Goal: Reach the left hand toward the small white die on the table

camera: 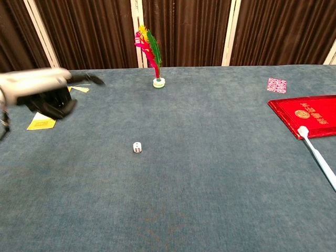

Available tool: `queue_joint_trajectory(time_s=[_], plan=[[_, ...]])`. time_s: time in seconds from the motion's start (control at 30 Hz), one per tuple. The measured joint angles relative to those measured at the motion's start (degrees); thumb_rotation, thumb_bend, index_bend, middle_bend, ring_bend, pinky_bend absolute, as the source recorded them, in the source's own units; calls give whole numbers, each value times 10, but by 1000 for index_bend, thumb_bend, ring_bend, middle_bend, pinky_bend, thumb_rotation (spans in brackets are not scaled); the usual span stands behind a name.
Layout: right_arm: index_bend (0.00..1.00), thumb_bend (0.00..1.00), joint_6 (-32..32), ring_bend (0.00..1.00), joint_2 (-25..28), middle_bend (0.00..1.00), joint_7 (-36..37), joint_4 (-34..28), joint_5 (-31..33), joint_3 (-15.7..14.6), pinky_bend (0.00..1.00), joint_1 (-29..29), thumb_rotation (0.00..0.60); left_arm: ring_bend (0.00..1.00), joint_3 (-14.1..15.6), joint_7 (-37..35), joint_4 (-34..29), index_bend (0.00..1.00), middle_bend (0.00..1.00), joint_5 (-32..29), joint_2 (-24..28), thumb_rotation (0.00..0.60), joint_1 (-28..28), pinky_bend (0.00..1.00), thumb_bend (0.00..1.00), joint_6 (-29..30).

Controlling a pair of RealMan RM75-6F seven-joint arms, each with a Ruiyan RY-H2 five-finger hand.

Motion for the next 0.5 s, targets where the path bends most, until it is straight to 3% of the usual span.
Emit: queue_joint_trajectory(time_s=[0.03, 0.1, 0.27, 0.5], plan=[[0, 0, 1, 0, 1, 0, 1, -1, -1, 0, 0, 0, 600, 190, -1, -3, -2, 4, 181, 6, 6, 600, 8, 128, 106, 17], [0, 0, 5, 0, 2, 0, 3, -3, -6, -1, 0, -1, 600, 11, -2, -9, -4, 0, 9, 19, 16, 600, 29, 0, 1, 62], [0, 0, 11, 0, 5, 0, 11, -6, -14, -2, 0, -3, 600, 0, 6, -9, -8, 0, 0, 39, 41, 600, 107, 0, 0, 185], [0, 0, 17, 0, 6, 0, 22, 0, -20, 2, 0, -1, 600, 0, 47, -14, -48, 0, 0, 53, 92, 600, 221, 0, 0, 292]])
